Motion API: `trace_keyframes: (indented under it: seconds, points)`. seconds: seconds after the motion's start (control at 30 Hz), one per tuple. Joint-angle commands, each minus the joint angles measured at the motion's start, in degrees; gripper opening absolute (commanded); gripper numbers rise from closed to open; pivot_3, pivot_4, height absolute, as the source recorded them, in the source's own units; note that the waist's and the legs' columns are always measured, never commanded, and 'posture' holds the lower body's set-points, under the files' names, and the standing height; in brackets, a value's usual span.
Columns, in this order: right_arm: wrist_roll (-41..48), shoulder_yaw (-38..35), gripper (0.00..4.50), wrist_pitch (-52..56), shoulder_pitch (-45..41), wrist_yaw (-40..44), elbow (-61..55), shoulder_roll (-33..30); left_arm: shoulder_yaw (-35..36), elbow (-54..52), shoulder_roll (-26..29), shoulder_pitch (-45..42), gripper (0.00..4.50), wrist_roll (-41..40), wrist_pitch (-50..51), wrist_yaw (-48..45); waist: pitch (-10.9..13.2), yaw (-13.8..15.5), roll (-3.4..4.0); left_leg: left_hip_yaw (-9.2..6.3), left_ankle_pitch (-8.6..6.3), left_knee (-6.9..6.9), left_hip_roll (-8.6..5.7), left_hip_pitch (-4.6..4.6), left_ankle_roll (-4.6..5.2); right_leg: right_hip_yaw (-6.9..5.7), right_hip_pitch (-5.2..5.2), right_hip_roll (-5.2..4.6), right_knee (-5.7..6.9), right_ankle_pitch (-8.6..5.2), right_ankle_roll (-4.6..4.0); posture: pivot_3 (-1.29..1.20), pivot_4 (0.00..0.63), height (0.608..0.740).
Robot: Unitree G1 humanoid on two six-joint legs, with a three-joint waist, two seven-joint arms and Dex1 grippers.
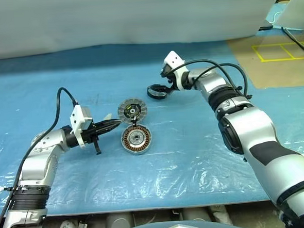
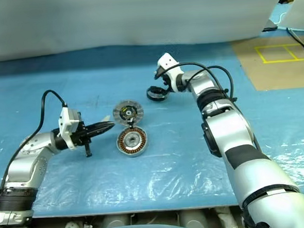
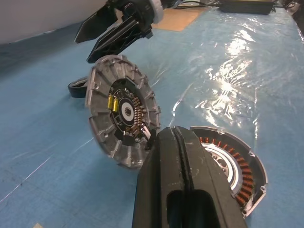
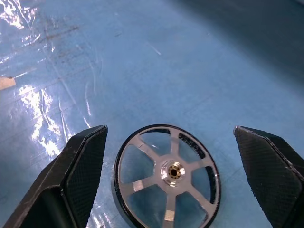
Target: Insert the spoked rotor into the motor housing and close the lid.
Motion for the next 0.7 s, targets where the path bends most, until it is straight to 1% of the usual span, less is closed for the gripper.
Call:
trace_keyframes:
  seconds: [0.03, 0.13, 0.17, 0.27, 0.37, 0.53, 0.7]
  points:
    - [-1.91, -0.36, 4.46, 0.46, -1.11, -2.13, 0.07, 0.41, -0.21, -3.12, 0.24, 0.84, 0.00, -1.14, 0.34, -0.39, 0.01, 0.01, 0.02, -0.01, 0.00, 0.02, 0.00, -0.02, 0.00, -0.02, -0.01, 0.00, 0.01, 0.00, 0.00, 0.00, 0.150, 0.740]
    - [-3.32, -0.73, 4.46, 0.03, 0.08, -6.73, 0.54, 0.68, 0.08, -2.56, -0.47, 1.01, 0.00, -0.54, -0.70, 0.82, 0.01, 0.07, 0.02, -0.03, 0.00, 0.03, 0.00, -0.03, 0.00, -0.06, -0.01, 0.01, 0.01, 0.00, 0.00, 0.00, 0.150, 0.740]
    - [-3.74, -0.70, 4.46, -0.03, 0.55, -7.41, 0.64, 0.59, 0.82, -2.65, -1.14, 0.56, 0.00, -1.60, 0.33, 2.06, 0.01, 0.09, 0.02, -0.03, 0.00, 0.03, 0.00, -0.03, 0.00, -0.06, -0.01, 0.01, 0.01, 0.00, 0.00, 0.00, 0.150, 0.740]
    - [-4.00, -1.26, 4.46, 0.31, 1.28, -6.60, 0.65, 0.36, 2.77, -3.06, -2.47, -0.78, 0.00, -4.52, 3.14, 4.72, 0.01, 0.13, 0.02, -0.03, 0.00, 0.04, -0.01, -0.03, -0.01, -0.05, 0.00, 0.00, 0.01, 0.00, 0.00, 0.00, 0.150, 0.740]
    - [-4.24, -1.57, 4.46, 0.30, 1.91, -6.09, 0.59, 0.28, 4.08, -2.61, -2.25, -2.01, 0.00, -6.14, 5.04, 5.84, 0.02, 0.10, 0.03, -0.03, 0.00, 0.05, 0.00, -0.04, -0.01, -0.06, -0.01, 0.04, 0.04, 0.00, 0.00, 0.00, 0.150, 0.740]
    - [-5.23, -1.26, 4.46, -0.56, 2.96, -5.96, 0.42, 0.79, 4.15, -0.47, -0.67, -4.80, 0.00, -5.50, 5.22, 4.64, 0.02, -0.07, 0.02, -0.03, 0.00, 0.06, 0.00, -0.03, -0.01, -0.05, -0.01, 0.05, 0.04, 0.01, 0.00, 0.00, 0.150, 0.740]
    - [-7.02, -0.50, 4.46, -2.67, 2.97, -6.68, 0.08, 1.28, 3.70, 0.34, -0.44, -6.04, 0.00, -5.40, 5.11, 4.35, 0.02, -0.07, 0.03, -0.03, 0.00, 0.06, -0.01, -0.04, -0.01, -0.05, -0.01, 0.04, 0.03, 0.01, 0.00, 0.00, 0.150, 0.740]
